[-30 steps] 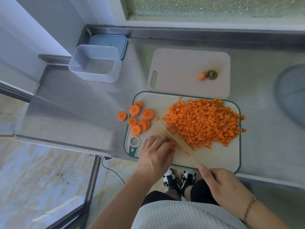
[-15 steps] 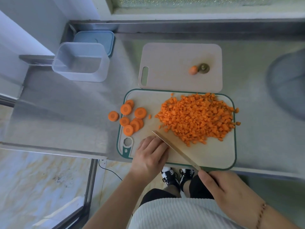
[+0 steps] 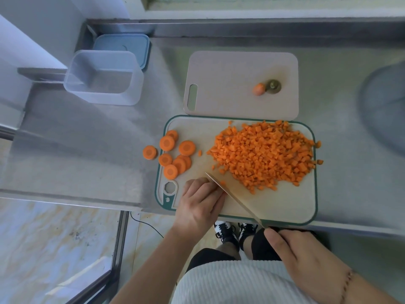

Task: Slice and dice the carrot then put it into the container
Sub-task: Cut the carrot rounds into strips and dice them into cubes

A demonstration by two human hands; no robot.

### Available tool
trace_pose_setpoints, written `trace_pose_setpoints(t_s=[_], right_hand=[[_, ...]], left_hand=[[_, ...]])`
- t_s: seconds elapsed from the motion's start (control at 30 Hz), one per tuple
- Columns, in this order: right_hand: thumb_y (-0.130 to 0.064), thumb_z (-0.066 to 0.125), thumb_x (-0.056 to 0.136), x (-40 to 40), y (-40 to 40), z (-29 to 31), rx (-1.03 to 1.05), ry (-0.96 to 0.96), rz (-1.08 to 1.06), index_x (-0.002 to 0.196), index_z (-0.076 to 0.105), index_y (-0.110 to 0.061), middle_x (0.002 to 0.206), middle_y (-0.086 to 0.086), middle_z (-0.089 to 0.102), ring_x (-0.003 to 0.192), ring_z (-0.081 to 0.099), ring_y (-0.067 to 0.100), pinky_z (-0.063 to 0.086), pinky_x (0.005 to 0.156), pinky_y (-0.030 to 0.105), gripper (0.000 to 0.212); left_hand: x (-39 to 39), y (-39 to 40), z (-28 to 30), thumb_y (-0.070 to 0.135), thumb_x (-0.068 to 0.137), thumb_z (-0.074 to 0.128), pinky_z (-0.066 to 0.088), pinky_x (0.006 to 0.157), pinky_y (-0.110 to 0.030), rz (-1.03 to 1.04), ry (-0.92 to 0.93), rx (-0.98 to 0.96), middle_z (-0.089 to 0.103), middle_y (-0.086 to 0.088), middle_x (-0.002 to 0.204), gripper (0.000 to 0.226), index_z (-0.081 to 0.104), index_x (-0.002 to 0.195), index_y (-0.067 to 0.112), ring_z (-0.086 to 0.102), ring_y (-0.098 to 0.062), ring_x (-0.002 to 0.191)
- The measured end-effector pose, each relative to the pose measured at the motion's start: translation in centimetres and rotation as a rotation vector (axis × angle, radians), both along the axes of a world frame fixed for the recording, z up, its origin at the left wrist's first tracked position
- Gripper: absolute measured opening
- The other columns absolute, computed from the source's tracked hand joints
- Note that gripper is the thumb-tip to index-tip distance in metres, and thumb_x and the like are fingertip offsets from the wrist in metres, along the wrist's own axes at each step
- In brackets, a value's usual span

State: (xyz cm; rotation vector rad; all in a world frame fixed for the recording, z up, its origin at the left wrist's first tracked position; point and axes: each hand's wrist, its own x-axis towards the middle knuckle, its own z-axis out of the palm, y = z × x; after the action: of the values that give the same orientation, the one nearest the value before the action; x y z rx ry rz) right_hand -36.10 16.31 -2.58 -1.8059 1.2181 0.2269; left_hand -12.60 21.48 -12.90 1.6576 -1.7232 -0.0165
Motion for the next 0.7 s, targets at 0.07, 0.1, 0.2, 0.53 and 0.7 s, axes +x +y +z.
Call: trace_pose_setpoints(t_s=[0.07, 0.1, 0.2, 0.53, 0.7], right_hand=[[-0.071, 0.013, 0.083, 0.6, -0.2, 0.0, 0.009, -0.009, 0.021, 0.064, 0.054, -0.020, 0.064, -0.001, 0.062, 0.070, 0.059, 0.010, 0.048, 0.075, 0.029, 0.068], [-0.071, 0.011, 0.084, 1.2, -0.4, -0.2, 0.006, -0.024, 0.031, 0.065, 0.053, -0.021, 0.063, -0.002, 0.060, 0.067, 0.058, 0.010, 0.048, 0.074, 0.029, 0.069], [-0.069, 0.011, 0.084, 3.1, -1.2, -0.6, -0.006, -0.037, 0.028, 0.059, 0.044, -0.019, 0.052, -0.003, 0.048, 0.051, 0.046, 0.009, 0.041, 0.059, 0.024, 0.065], [-0.071, 0.016, 0.090, 1.2, -0.8, 0.2, 0.033, -0.125, -0.006, 0.061, 0.054, -0.018, 0.066, -0.005, 0.063, 0.068, 0.060, 0.009, 0.046, 0.072, 0.021, 0.071], [-0.074, 0.006, 0.085, 2.0, -0.4, -0.5, -0.024, -0.021, 0.077, 0.069, 0.054, -0.023, 0.069, -0.005, 0.062, 0.071, 0.058, 0.010, 0.050, 0.076, 0.032, 0.072]], left_hand=[[0.0, 0.0, -0.1, 0.014, 0.097, 0.069, 0.050, 0.083, -0.040, 0.005, -0.003, -0.001, 0.072, -0.006, 0.096, 0.014, 0.078, 0.091, 0.004, 0.068, -0.030, 0.094], [0.0, 0.0, -0.1, 0.015, 0.097, 0.069, 0.050, 0.083, -0.040, 0.006, -0.004, -0.001, 0.072, -0.005, 0.096, 0.015, 0.078, 0.091, 0.005, 0.068, -0.029, 0.094], [0.0, 0.0, 0.0, 0.016, 0.095, 0.074, 0.051, 0.084, -0.039, 0.020, -0.001, 0.009, 0.073, -0.004, 0.097, 0.011, 0.079, 0.092, 0.006, 0.068, -0.027, 0.094], [0.0, 0.3, 0.1, 0.022, 0.096, 0.073, 0.052, 0.076, -0.044, 0.070, -0.006, -0.020, 0.074, -0.002, 0.093, 0.019, 0.079, 0.085, 0.008, 0.069, -0.026, 0.090], [-0.1, 0.5, -0.1, 0.019, 0.099, 0.068, 0.053, 0.078, -0.042, 0.066, 0.029, -0.027, 0.073, -0.004, 0.092, 0.022, 0.078, 0.085, 0.006, 0.065, -0.026, 0.089]])
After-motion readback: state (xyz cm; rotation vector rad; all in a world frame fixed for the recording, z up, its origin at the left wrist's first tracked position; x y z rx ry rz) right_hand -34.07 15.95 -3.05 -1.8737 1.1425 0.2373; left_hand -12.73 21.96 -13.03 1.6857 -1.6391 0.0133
